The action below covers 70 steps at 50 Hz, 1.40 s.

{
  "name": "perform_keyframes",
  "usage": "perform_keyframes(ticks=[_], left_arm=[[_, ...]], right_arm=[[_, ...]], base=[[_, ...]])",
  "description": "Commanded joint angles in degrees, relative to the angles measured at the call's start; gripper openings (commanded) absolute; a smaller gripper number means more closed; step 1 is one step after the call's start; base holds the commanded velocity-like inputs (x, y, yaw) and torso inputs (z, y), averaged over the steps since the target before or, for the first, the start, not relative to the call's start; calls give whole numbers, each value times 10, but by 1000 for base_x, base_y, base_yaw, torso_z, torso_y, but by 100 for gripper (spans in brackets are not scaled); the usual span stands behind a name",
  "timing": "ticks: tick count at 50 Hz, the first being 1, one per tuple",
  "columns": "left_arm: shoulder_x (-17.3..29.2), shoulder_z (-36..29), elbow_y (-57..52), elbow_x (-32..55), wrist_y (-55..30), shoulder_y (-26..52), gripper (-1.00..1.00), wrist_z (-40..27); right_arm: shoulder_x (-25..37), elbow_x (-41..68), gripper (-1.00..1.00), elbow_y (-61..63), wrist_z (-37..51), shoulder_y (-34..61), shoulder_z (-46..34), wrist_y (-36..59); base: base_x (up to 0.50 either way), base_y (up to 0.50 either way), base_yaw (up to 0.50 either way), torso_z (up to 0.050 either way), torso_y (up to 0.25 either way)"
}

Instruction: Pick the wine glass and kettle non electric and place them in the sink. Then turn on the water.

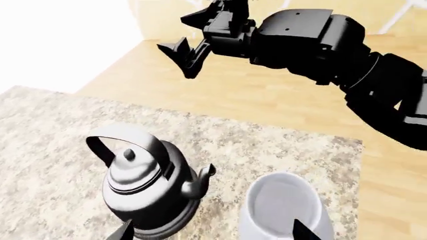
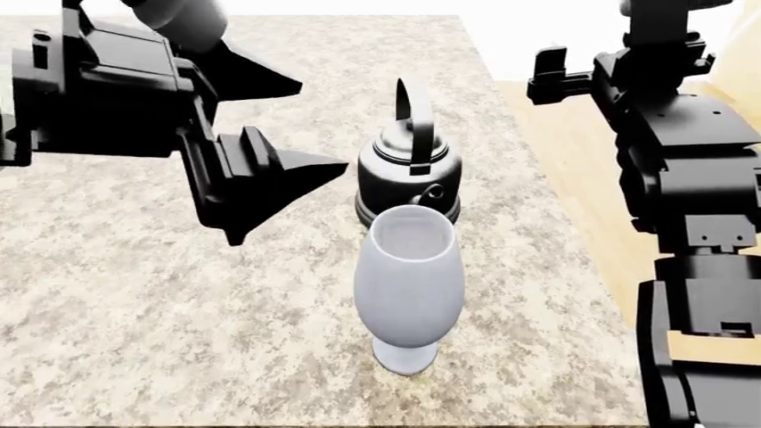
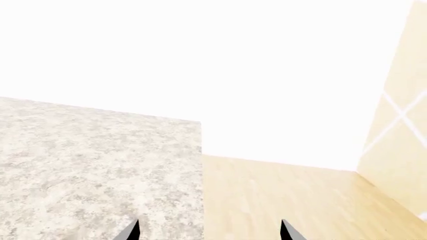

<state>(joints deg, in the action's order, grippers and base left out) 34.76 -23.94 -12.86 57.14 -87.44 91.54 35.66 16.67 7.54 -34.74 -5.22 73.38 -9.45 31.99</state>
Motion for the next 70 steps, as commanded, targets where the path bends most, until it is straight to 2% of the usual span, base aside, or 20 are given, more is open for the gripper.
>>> perform_keyframes(ticks=[1,7,25,70], left_arm=[[6,-40,-7,144,-13,32,100,-41],[4,-58,-1,159,0,37,100,-41],[-5,-121,32,109,58,42,100,2],[-34,-208,95,40,149,14,100,73]], right_arm=[[3,4,100,3,0,-3,2,2],[5,6,100,9,1,-6,3,5],[7,10,100,17,2,-9,4,9],[7,11,100,-18,2,-2,-2,-14]], base=[[0,0,0,0,0],[0,0,0,0,0],[0,0,0,0,0],[0,0,0,0,0]])
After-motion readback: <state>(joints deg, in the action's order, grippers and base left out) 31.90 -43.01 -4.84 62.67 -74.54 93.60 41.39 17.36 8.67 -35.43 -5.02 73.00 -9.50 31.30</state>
